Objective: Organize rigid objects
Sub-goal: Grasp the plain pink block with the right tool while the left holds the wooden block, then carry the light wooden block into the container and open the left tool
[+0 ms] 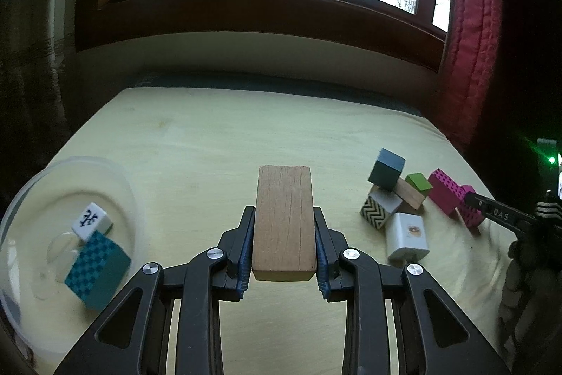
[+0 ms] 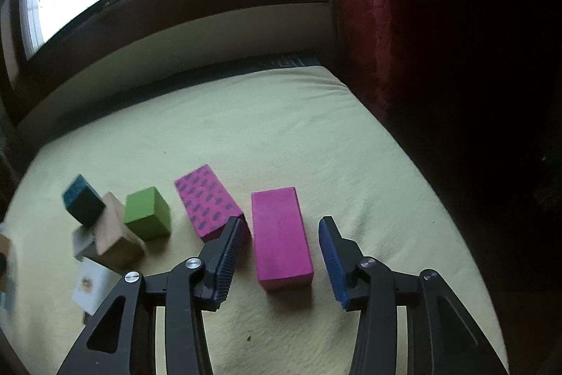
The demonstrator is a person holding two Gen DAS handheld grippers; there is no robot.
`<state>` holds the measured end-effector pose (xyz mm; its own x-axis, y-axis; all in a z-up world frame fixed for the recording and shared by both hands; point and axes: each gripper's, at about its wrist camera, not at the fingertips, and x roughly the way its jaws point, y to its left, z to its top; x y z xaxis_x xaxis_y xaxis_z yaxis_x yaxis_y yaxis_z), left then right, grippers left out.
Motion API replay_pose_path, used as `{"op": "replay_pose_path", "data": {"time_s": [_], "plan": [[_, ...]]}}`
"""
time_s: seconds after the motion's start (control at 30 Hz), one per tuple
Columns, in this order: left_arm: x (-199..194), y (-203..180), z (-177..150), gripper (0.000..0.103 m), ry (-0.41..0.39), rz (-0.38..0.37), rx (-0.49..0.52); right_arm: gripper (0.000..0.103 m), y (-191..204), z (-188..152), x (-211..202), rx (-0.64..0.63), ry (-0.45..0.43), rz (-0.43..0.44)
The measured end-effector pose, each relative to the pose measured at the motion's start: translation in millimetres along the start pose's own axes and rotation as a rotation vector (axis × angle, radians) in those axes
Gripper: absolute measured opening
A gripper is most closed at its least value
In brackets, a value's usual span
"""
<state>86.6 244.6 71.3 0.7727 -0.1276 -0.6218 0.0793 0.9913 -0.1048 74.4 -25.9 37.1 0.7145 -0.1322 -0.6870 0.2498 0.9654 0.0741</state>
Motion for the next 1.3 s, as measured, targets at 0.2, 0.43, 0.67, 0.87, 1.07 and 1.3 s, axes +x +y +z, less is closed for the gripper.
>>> {"op": "replay_pose_path", "data": {"time_s": [0.2, 0.43, 0.67, 0.87, 1.07, 1.3], "plan": [[-2, 11, -1, 0.030, -0.002, 0.016, -0.011, 0.039, -4, -2, 13, 0.007, 0.054, 0.010], [-8, 18, -1, 0.030, -0.009, 0.030, -0.021, 0.033, -6, -8, 5, 0.010, 0.040, 0.025], [-13, 32, -2, 0.030, -0.019, 0.051, -0.039, 0.032, -6, -14, -20, 0.037, 0.008, 0.048], [-18, 43, 0, 0.030, -0.029, 0.076, -0.057, 0.032, 2, -12, -48, 0.044, -0.035, 0.104], [-24, 52, 1, 0.030, -0.036, 0.113, -0.053, 0.032, 18, -11, -72, 0.030, -0.066, 0.186], [-30, 62, -2, 0.030, -0.038, 0.173, 0.000, 0.032, 44, -15, -94, -0.010, -0.079, 0.282]]}}
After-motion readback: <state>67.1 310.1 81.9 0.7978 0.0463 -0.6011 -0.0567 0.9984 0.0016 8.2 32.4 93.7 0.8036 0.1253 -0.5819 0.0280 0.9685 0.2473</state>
